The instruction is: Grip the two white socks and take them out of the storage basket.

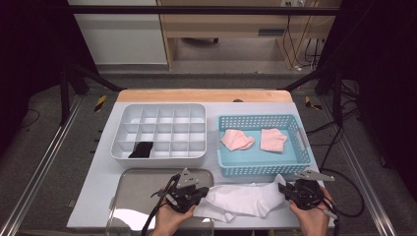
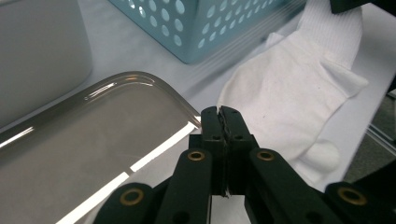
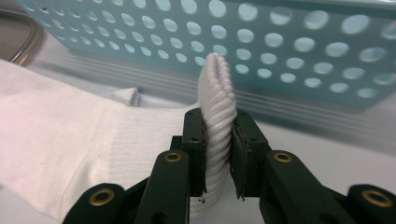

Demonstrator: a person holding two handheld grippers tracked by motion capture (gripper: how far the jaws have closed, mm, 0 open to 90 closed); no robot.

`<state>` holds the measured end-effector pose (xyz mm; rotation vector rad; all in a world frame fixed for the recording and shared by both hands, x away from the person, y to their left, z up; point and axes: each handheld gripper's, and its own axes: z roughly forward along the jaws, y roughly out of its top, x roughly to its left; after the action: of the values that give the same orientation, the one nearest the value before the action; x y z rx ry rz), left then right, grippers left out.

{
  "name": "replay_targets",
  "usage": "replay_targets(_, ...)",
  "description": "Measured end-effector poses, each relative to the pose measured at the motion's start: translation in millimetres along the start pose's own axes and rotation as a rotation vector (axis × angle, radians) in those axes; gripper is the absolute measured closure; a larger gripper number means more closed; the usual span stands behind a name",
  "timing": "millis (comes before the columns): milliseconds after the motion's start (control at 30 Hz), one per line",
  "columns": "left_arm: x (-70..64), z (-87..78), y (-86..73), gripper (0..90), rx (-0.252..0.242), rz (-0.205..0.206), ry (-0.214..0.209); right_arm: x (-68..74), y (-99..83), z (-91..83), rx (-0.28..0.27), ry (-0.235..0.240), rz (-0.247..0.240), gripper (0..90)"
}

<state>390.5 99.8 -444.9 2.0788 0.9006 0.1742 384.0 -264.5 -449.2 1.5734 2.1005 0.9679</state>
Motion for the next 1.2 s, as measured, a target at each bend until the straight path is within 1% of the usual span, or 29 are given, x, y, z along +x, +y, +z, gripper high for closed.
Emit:
replay_targets(33,-0.1,-2.2,-0.1,88.6,0.003,0.005,0.001,1.5,0.0,-0.5,0.019,-0.004,0.009,76.4)
replay_targets(67,-0.1,-4.6,-0.6,88.5,0.004,0.008,0.009,2.0,0.0,2.0,0.039,-0.003,0.006,74.1)
replay_targets(100,0.7,-5.1,-1.2,88.0,0.004,0.011,0.017,2.7,-0.6,8.3,0.053,0.010,0.007,69.9)
replay_targets(167,4.3,-2.6,-3.0,84.9,0.012,0.003,0.032,1.8,-2.3,18.7,0.061,0.026,-0.019,61.0)
replay_targets(200,5.4,-1.5,-3.9,81.1,0.017,-0.002,0.035,0.8,-2.6,20.2,0.038,0.038,-0.033,59.2)
replay_targets(233,6.2,-0.5,-4.9,78.1,0.018,-0.007,0.039,0.0,-2.3,19.2,0.020,0.038,-0.039,57.4)
replay_targets(267,6.8,0.3,-6.3,77.0,0.022,-0.006,0.042,-0.9,-2.0,17.2,-0.004,0.037,-0.042,54.8)
replay_targets(300,7.0,0.4,-7.0,75.9,0.022,-0.004,0.045,-2.4,-1.3,13.3,-0.052,0.031,-0.051,52.8)
replay_targets(333,7.1,0.2,-7.2,74.4,0.021,-0.004,0.049,-3.5,-0.9,10.6,-0.079,0.027,-0.059,52.9)
replay_targets(367,7.1,0.0,-7.2,72.5,0.019,-0.006,0.050,-4.7,-0.7,9.4,-0.088,0.024,-0.063,53.0)
replay_targets(400,6.5,0.2,-7.1,71.3,0.014,-0.011,0.046,-5.7,-0.9,9.5,-0.095,0.021,-0.067,53.5)
replay_targets(433,5.7,1.1,-7.1,69.7,0.013,-0.011,0.047,-7.7,-2.1,11.7,-0.089,0.016,-0.068,54.8)
replay_targets(500,4.2,4.3,-7.3,68.8,0.021,-0.005,0.047,-9.8,-4.1,16.2,-0.067,0.014,-0.071,57.4)
replay_targets(533,3.7,7.4,-7.8,68.8,0.029,-0.003,0.048,-11.3,-5.2,18.2,-0.060,0.012,-0.080,58.9)
replay_targets(567,3.6,9.9,-8.3,69.2,0.033,-0.004,0.046,-12.7,-7.2,21.2,-0.042,0.015,-0.081,60.8)
replay_targets(600,3.7,12.1,-8.7,71.5,0.040,-0.005,0.048,-13.9,-8.8,23.5,-0.031,0.016,-0.086,62.1)
replay_targets(633,3.6,13.5,-9.0,76.0,0.044,-0.004,0.051,-13.7,-10.2,25.8,-0.017,0.023,-0.076,65.4)
replay_targets(667,3.5,15.1,-9.2,78.9,0.050,0.010,0.066,-13.5,-11.1,27.5,-0.002,0.027,-0.076,66.9)
replay_targets(700,3.1,15.8,-9.7,82.8,0.051,0.011,0.070,-12.9,-11.3,28.3,-0.011,0.029,-0.079,71.7)
replay_targets(733,3.3,16.1,-10.0,85.7,0.056,0.018,0.071,-12.3,-10.7,28.2,-0.006,0.035,-0.082,74.0)
replay_targets(833,3.1,15.6,-11.1,87.9,0.054,0.013,0.069,-7.3,-9.3,27.4,0.008,0.023,-0.090,82.4)
replay_targets(867,3.1,13.8,-11.0,88.1,0.044,0.014,0.067,-5.6,-8.5,26.5,0.009,0.020,-0.085,83.1)
replay_targets(900,3.1,12.3,-10.7,88.3,0.038,0.014,0.064,-5.1,-7.3,24.4,0.013,0.020,-0.091,83.7)
replay_targets(967,3.9,6.5,-9.5,88.3,0.019,0.009,0.047,-4.0,-5.1,18.5,-0.004,0.030,-0.075,83.9)
replay_targets(1033,5.0,-0.8,-8.0,88.3,0.001,-0.004,0.029,-2.7,-1.5,8.0,-0.038,0.037,-0.069,83.9)
replay_targets(1100,5.9,-8.8,-7.2,88.3,-0.015,-0.008,0.018,0.8,3.0,-2.8,-0.072,0.045,-0.072,83.9)
replay_targets(1133,6.1,-13.2,-7.2,88.3,-0.023,-0.010,0.015,3.7,5.5,-7.9,-0.082,0.051,-0.068,83.9)
replay_targets(1200,8.1,-22.2,-7.9,88.3,-0.038,-0.011,0.010,9.1,10.2,-14.8,-0.095,0.065,-0.077,83.9)
